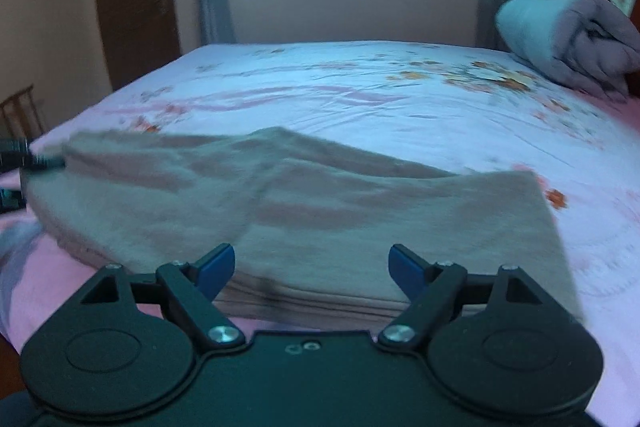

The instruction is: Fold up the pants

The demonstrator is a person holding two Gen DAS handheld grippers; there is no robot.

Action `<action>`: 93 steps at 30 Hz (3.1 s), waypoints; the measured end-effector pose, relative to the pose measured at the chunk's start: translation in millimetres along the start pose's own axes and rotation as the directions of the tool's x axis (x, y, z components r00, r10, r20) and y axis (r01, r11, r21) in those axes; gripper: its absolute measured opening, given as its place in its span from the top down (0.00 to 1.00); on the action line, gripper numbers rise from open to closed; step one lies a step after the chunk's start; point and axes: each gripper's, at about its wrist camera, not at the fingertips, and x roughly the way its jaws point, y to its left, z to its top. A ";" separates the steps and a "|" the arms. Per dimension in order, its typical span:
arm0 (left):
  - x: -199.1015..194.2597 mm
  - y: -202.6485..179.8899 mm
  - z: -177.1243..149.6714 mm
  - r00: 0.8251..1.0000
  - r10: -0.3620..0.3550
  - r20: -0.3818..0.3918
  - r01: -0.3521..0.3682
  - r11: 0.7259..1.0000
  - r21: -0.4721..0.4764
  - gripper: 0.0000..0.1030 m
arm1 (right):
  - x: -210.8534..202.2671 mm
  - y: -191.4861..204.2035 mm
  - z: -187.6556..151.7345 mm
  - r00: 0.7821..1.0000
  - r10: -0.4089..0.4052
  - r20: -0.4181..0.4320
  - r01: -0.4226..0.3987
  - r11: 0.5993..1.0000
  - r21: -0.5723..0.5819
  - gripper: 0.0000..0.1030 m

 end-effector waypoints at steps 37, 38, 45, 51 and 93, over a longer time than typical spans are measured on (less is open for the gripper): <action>-47.4 -44.7 -1.1 0.998 0.069 0.017 -0.071 0.976 0.208 0.63 | 56.3 32.2 -29.4 0.986 -0.141 -0.087 0.128 0.982 -0.138 0.10; -50.3 -50.9 -0.2 0.998 0.057 0.023 -0.061 0.974 0.219 0.63 | 56.5 32.9 -30.9 0.987 -0.142 -0.081 0.129 0.981 -0.147 0.10; -66.7 -116.4 3.5 0.999 -0.018 0.045 0.001 0.939 0.344 0.63 | 29.6 22.9 -19.0 0.994 -0.112 0.002 0.112 0.989 -0.096 0.20; -53.1 -197.4 -16.3 0.995 -0.094 0.010 0.081 0.895 0.439 0.63 | -44.6 -50.6 -22.5 0.981 -0.089 0.172 0.073 0.992 0.100 0.08; -62.5 -175.6 -194.7 0.963 0.164 -0.214 0.027 0.732 0.681 0.22 | 24.1 -197.6 -22.9 0.950 0.306 0.060 -0.214 0.501 0.838 0.24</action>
